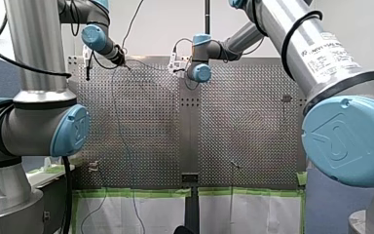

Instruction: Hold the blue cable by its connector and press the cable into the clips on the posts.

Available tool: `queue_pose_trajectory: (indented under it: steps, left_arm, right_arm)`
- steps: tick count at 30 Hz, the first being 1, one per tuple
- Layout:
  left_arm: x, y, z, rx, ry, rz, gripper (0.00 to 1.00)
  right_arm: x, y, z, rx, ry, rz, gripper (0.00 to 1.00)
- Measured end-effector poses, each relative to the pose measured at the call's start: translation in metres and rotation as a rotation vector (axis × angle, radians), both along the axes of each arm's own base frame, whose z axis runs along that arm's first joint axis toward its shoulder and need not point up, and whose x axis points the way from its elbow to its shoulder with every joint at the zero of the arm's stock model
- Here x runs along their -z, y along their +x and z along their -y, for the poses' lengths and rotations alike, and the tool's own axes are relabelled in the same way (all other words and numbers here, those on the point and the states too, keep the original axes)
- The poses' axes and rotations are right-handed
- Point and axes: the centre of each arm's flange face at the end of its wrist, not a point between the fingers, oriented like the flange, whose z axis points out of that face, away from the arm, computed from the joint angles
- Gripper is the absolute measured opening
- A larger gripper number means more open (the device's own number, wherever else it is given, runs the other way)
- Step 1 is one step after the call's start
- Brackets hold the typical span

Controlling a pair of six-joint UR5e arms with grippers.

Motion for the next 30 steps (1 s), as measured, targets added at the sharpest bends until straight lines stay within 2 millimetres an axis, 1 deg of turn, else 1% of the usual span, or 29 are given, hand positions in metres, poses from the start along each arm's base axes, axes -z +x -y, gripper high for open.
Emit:
queue_pose_trajectory:
  steps: [7,20,30]
  left_arm:
    - [0.0005,-0.0012,0.0008,-0.007,-0.002,-0.005,1.00]
    - [0.0021,-0.0047,-0.0037,-0.095,0.000,-0.021,1.00]
    - [0.0022,-0.0059,-0.0012,-0.096,0.000,-0.022,1.00]
  right_arm:
    - [0.0000,-0.0002,0.0003,0.000,-0.001,0.000,0.00]
    - [0.0020,0.0003,0.0005,-0.001,0.002,-0.002,0.00]
    - [0.0025,0.0006,0.0005,-0.002,0.002,-0.003,0.00]
